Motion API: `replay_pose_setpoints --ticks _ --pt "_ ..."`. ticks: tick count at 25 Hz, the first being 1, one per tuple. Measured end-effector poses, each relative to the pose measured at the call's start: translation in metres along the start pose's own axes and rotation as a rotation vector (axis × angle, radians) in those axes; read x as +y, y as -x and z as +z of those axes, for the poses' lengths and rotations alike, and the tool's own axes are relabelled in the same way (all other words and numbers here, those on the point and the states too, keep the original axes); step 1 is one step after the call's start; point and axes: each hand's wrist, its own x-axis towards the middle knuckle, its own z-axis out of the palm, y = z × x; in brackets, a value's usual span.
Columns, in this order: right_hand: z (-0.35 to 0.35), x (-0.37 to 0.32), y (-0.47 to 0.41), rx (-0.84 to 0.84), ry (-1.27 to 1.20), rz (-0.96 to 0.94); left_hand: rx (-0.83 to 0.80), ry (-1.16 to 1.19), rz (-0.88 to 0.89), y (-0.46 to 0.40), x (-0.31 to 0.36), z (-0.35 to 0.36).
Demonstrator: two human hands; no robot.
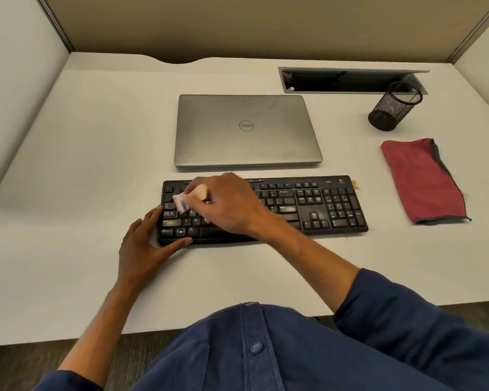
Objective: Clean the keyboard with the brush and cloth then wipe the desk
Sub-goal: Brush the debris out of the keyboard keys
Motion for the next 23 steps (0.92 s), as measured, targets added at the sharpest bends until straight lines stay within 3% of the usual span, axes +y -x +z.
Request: replay_pose_setpoints --ticks 8,14,23 --pt "0.032 -0.015 -0.001 -0.113 -0.130 0.065 -0.025 0.022 -0.034 -0.002 -0.001 -0.001" --pt "0.030 0.001 0.020 -0.033 -0.174 0.111 -0.012 -0.011 0.000 -0.001 -0.001 -0.001" --pt "0.024 0.032 0.066 0.151 -0.023 0.103 -0.030 -0.034 0.026 -0.002 -0.006 0.000"
